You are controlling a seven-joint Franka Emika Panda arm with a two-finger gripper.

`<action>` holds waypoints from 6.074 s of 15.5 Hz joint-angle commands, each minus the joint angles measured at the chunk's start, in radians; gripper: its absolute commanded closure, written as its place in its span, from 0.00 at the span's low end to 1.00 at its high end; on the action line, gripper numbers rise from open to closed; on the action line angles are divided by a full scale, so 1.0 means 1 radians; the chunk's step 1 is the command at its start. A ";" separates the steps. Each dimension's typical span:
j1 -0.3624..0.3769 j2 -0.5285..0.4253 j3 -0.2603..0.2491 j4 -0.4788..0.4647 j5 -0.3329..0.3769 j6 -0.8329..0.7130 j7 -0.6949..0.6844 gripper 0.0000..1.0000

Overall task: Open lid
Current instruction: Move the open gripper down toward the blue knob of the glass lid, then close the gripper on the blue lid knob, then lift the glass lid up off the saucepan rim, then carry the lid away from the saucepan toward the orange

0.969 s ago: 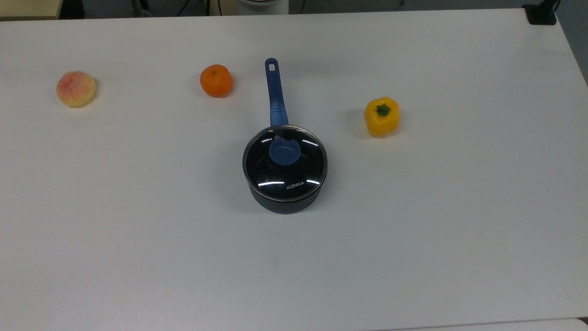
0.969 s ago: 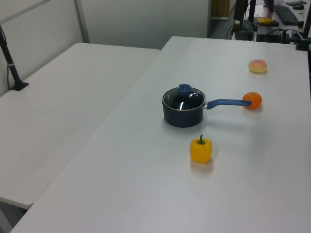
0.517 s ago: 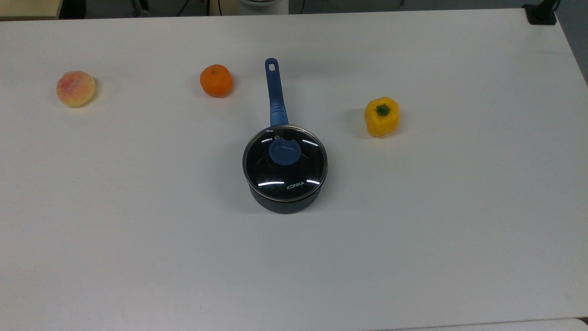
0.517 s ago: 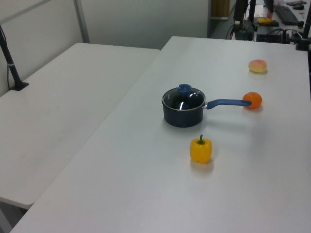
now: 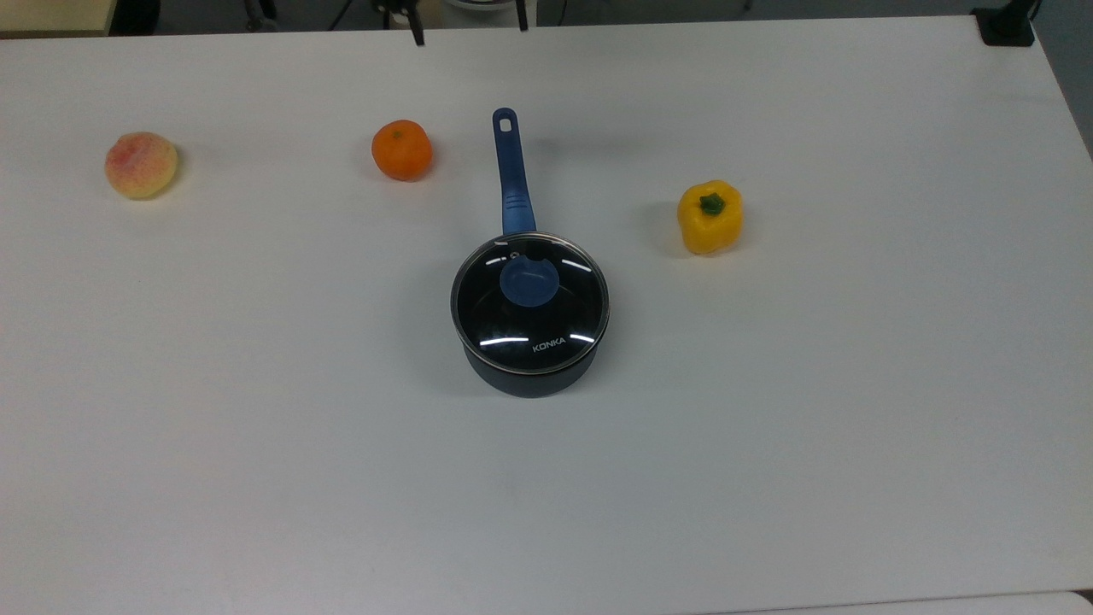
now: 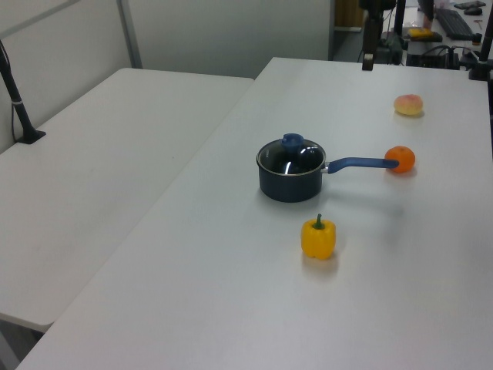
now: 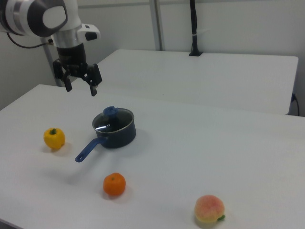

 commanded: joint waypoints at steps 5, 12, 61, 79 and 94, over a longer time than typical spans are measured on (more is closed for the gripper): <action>0.040 0.070 -0.007 -0.023 0.015 0.210 0.060 0.00; 0.076 0.191 -0.007 -0.016 0.009 0.428 0.164 0.00; 0.060 0.320 0.096 -0.017 -0.381 0.574 0.700 0.95; -0.094 0.058 0.074 -0.023 -0.143 0.281 0.173 0.96; -0.118 -0.036 -0.108 -0.387 -0.111 0.451 -0.308 0.95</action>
